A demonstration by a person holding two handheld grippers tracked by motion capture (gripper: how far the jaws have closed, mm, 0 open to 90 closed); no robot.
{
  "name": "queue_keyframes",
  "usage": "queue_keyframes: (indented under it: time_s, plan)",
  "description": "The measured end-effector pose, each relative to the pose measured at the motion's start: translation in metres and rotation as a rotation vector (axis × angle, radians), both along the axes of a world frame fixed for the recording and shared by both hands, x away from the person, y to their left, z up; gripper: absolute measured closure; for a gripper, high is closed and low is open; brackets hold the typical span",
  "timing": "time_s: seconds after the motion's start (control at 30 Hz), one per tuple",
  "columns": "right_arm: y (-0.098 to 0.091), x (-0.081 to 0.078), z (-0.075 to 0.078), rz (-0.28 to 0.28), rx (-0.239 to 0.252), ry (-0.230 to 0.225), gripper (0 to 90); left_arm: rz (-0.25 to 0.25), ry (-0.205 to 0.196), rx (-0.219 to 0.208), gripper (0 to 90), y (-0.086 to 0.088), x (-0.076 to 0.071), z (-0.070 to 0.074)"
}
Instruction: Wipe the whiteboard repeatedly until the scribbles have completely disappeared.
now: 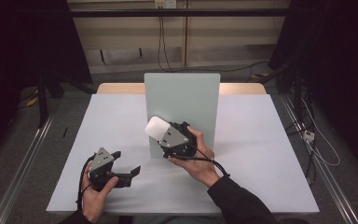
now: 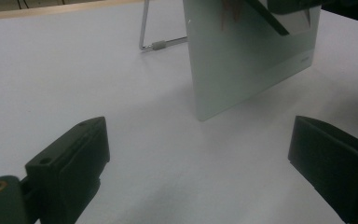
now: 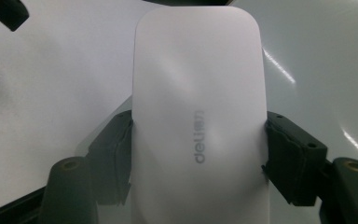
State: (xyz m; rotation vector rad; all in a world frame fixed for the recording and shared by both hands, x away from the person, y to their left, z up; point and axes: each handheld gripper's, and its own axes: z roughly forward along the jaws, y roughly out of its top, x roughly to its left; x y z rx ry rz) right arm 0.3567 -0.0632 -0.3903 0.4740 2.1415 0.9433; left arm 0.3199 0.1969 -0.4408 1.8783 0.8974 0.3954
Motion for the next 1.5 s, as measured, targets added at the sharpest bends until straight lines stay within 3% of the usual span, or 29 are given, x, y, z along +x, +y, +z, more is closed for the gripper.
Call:
queue_keyframes:
  time_s: [0.33,0.9,1.27,1.5]
  plan:
    - [0.005,-0.002,-0.009,0.026,-0.012,0.039,31.8,0.002,0.001,0.002,5.2,0.000,0.000,0.000]
    - [-0.008,0.011,0.027,-0.047,0.074,-0.040,31.8,0.002,0.000,-0.001,5.1,0.000,0.000,0.000]
    - [-0.004,0.005,0.011,-0.024,0.056,-0.011,31.8,0.002,0.001,-0.003,5.2,0.000,0.000,0.000]
    - [0.001,-0.003,-0.008,0.006,0.013,0.019,31.8,-0.001,0.000,0.000,5.2,0.000,0.000,0.000]
